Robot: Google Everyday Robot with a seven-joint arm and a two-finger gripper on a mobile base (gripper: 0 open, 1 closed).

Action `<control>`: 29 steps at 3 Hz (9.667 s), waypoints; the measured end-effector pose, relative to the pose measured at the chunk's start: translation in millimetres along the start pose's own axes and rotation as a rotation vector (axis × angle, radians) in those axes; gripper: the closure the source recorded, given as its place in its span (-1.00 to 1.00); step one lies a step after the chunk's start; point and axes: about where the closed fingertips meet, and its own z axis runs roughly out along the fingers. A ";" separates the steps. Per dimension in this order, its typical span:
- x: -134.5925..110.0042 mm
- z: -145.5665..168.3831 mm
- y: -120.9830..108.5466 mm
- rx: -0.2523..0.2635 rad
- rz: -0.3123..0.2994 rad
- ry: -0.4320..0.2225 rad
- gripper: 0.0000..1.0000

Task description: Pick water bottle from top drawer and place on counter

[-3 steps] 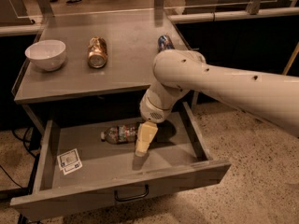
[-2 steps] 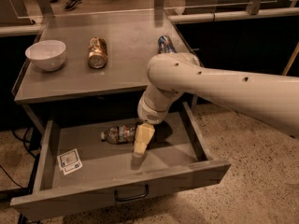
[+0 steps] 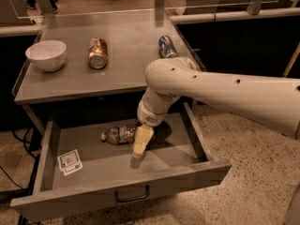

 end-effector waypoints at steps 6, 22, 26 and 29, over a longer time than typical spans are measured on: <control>-6.0 44.2 -17.4 -0.035 0.019 -0.084 -1.00; -25.6 -81.1 25.6 0.042 0.007 -0.107 1.00; -31.3 -143.2 8.8 0.077 0.036 -0.158 1.00; -36.8 -159.3 -26.8 0.050 0.101 -0.201 1.00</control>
Offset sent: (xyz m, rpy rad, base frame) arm 0.0223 0.0083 -0.0232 0.0744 0.0044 -0.0094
